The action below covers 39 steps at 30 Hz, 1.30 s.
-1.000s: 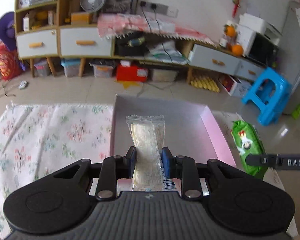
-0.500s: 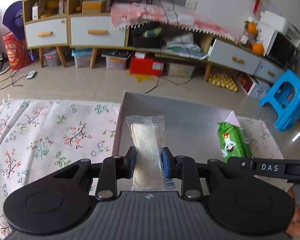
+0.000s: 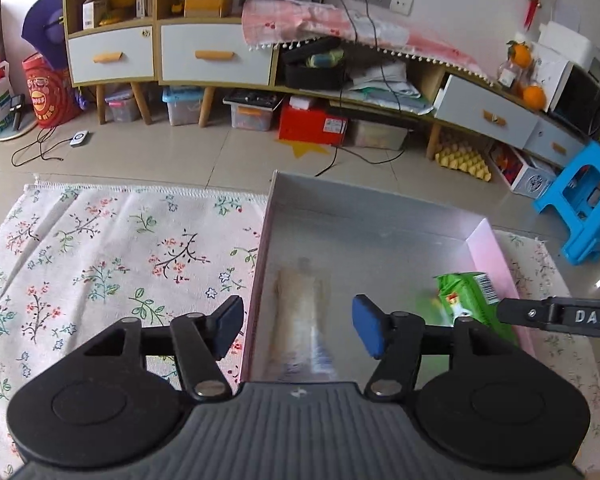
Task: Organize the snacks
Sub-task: 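Carry both packs into the pink box and open both grippers, then withdraw both grippers from the box back toward the snack pile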
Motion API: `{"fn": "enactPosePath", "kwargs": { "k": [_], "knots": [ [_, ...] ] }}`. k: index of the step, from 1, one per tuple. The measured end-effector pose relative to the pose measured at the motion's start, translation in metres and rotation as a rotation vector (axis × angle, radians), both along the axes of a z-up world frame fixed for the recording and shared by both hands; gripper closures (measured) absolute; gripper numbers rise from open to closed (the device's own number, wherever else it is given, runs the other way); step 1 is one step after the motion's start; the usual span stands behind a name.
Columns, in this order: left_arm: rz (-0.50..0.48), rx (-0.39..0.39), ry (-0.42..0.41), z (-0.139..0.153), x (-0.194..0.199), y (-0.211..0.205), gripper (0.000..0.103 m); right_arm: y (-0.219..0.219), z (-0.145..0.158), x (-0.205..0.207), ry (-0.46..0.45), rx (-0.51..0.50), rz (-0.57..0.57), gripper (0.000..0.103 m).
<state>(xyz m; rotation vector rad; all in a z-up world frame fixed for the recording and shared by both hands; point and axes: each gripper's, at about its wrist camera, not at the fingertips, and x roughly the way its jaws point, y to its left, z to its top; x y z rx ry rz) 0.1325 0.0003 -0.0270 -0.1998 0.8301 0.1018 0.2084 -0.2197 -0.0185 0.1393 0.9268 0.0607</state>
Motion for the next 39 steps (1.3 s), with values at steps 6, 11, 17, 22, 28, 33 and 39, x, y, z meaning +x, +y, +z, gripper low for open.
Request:
{"fn": "enactPosePath", "kwargs": {
  "k": [6,11,17,22,28,33,39],
  "knots": [
    [0.019,0.062,-0.006,0.017,-0.011,-0.008,0.031,-0.017,0.025,-0.019,-0.024,0.070,-0.042,0.033],
    [0.092,0.042,-0.002,0.033,-0.029,-0.007,0.021,-0.029,0.049,-0.046,-0.033,0.183,-0.082,0.020],
    [0.098,0.099,-0.086,0.062,-0.068,-0.022,0.000,-0.021,0.091,-0.095,-0.163,0.136,-0.149,0.000],
    [0.095,0.083,-0.031,0.060,-0.090,-0.020,0.000,-0.009,0.076,-0.110,-0.135,0.011,-0.206,0.000],
    [0.118,0.024,0.071,0.045,-0.116,-0.007,0.000,-0.020,0.065,-0.157,-0.150,0.036,-0.201,0.000],
    [0.111,0.044,0.045,0.054,-0.120,-0.005,0.000,-0.027,0.037,-0.160,0.048,0.147,-0.165,0.000],
    [0.097,0.051,0.031,0.031,-0.128,-0.010,0.001,-0.009,0.035,-0.170,0.038,0.141,-0.071,0.000]
  ]
}}
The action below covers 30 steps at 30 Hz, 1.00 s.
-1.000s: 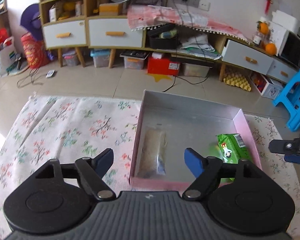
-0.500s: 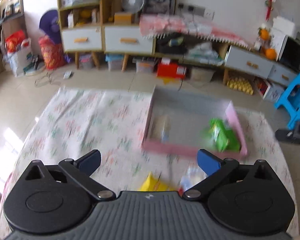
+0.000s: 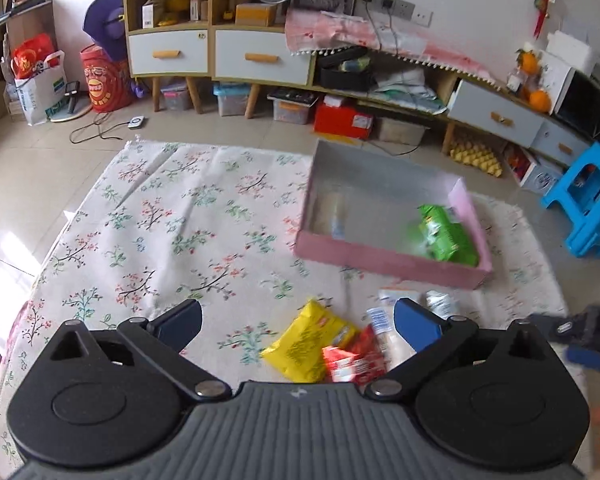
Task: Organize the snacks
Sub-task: 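Withdraw both grippers from the box back toward the snack pile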
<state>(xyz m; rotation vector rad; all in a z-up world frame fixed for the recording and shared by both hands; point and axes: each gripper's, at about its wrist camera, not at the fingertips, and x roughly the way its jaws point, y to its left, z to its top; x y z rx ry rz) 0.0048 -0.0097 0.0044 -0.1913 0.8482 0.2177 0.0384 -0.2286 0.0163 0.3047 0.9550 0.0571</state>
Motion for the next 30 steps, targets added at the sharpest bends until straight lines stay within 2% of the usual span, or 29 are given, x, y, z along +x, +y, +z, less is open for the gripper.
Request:
{"fn": "enactPosePath", "kwargs": {
  "k": [1,3,4,9,13,17,19,23,26,30],
  "knots": [
    [-0.004,0.026,0.018,-0.008,0.003,0.000,0.002,0.001,0.001,-0.001,-0.006,-0.005,0.009,0.000],
    [-0.013,0.058,0.101,-0.022,0.014,0.004,0.013,0.003,0.001,-0.001,-0.016,-0.016,0.020,0.000],
    [-0.015,0.063,0.113,-0.024,0.017,0.007,0.014,0.004,0.000,0.000,-0.017,-0.031,0.022,0.000],
    [-0.016,0.108,0.095,-0.026,0.018,0.020,0.011,0.000,-0.009,0.011,0.018,-0.077,0.007,0.000],
    [-0.038,0.097,0.079,-0.024,0.013,0.022,0.011,-0.004,-0.014,0.016,0.033,-0.062,0.018,0.000],
    [-0.050,0.086,0.093,-0.027,0.013,0.026,0.015,-0.004,-0.023,0.021,0.056,-0.106,0.032,0.000],
    [-0.046,0.058,0.094,-0.028,0.015,0.031,0.015,-0.006,-0.025,0.022,0.059,-0.127,0.030,0.000],
    [-0.052,-0.003,0.093,-0.029,0.016,0.037,0.015,-0.010,-0.022,0.024,0.025,-0.099,0.041,0.001],
    [-0.068,-0.004,0.095,-0.030,0.016,0.035,0.015,-0.010,-0.021,0.025,0.012,-0.101,0.039,0.005],
    [-0.102,-0.015,0.117,-0.035,0.017,0.032,0.015,-0.005,-0.024,0.027,0.021,-0.095,0.061,0.017]
  ]
}}
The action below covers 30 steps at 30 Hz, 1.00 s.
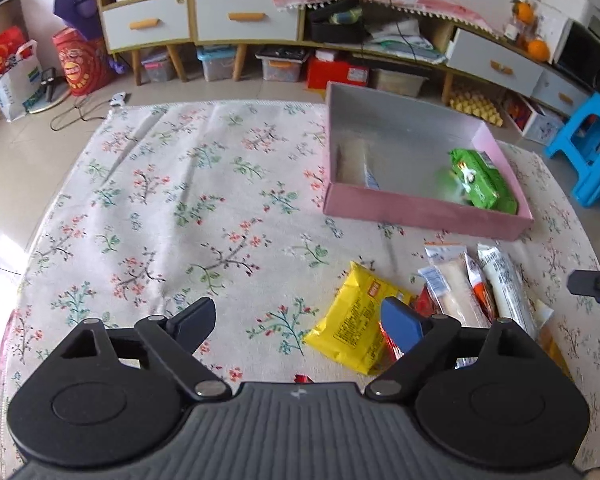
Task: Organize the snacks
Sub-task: 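Withdraw both grippers from the box back toward the snack pile, then grasp the yellow pack with the left gripper while the right gripper grasps the silver bar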
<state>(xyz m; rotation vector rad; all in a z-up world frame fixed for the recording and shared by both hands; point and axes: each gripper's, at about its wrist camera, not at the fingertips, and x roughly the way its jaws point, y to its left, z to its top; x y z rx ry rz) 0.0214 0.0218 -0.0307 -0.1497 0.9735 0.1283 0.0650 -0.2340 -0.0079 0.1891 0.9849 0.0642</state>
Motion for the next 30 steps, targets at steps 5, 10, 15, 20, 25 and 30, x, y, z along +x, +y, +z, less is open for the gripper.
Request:
{"fn": "enactPosePath", "kwargs": {
  "k": [5,10,15,20,25,30],
  "knots": [
    [-0.016,-0.063,0.025,-0.007,0.005,0.001,0.014,0.014,-0.007,0.003,0.014,-0.014,0.065,0.032],
    [-0.027,-0.030,0.057,-0.016,0.011,-0.004,0.014,0.026,-0.017,0.008,0.044,-0.050,0.108,0.034],
    [-0.035,-0.060,0.086,-0.025,0.018,-0.004,0.019,0.035,-0.027,0.014,0.066,-0.069,0.132,0.034],
    [-0.046,-0.059,0.103,-0.035,0.025,-0.006,0.037,0.044,-0.035,0.019,0.091,-0.082,0.174,0.060],
    [-0.083,-0.054,0.095,-0.039,0.029,-0.012,0.037,0.048,-0.037,0.018,0.091,-0.099,0.190,0.061],
    [-0.123,-0.024,0.106,-0.044,0.031,-0.021,0.036,0.049,-0.041,0.022,0.107,-0.119,0.192,0.061]
  ]
}}
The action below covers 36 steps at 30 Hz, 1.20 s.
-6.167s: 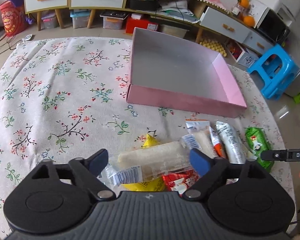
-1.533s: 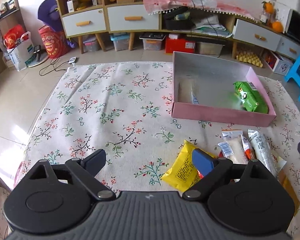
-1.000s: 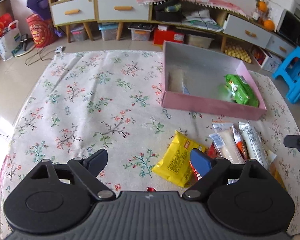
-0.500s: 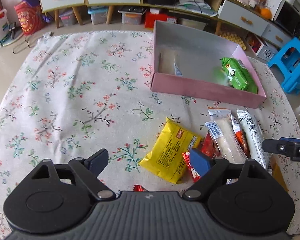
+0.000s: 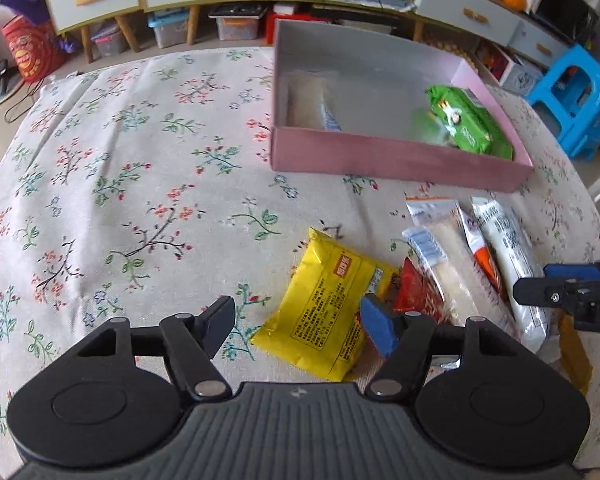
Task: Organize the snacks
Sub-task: 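Grasp the yellow pack with the left gripper while the right gripper grasps the silver bar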
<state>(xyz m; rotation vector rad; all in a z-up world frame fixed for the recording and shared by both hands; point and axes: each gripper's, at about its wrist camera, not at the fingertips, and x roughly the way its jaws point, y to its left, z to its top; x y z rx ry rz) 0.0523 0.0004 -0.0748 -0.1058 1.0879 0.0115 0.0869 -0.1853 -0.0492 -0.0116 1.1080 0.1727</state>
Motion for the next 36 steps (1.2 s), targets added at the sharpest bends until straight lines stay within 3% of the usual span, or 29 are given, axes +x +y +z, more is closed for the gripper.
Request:
{"fn": "enactPosePath", "kwargs": {
  "k": [3,6,9,11,16,17,27,36],
  "knots": [
    [-0.032,0.019,0.004,-0.002,0.000,-0.007,0.035,0.002,-0.004,0.001,-0.003,-0.036,0.011,0.062],
    [-0.063,0.050,0.008,-0.004,0.000,-0.014,0.037,0.000,-0.002,0.000,-0.004,-0.022,0.010,0.075],
    [-0.075,0.077,0.017,-0.007,0.001,-0.017,0.037,-0.002,0.002,-0.001,-0.018,-0.017,0.001,0.075],
    [-0.073,0.073,0.017,-0.005,0.001,-0.017,0.045,-0.004,0.005,-0.003,-0.027,-0.008,-0.010,0.075],
    [-0.038,0.054,0.018,-0.001,0.000,-0.012,0.050,-0.012,0.011,-0.004,-0.046,0.025,-0.034,0.076],
    [-0.033,0.051,0.016,0.000,-0.001,-0.011,0.055,-0.014,0.012,-0.005,-0.047,0.033,-0.041,0.076],
    [0.033,0.011,-0.007,0.008,-0.002,-0.002,0.055,-0.021,0.016,-0.006,-0.064,0.064,-0.076,0.076],
    [0.053,0.048,-0.057,0.020,-0.002,-0.001,0.055,-0.025,0.027,-0.010,-0.098,0.125,-0.102,0.077]
  ]
}}
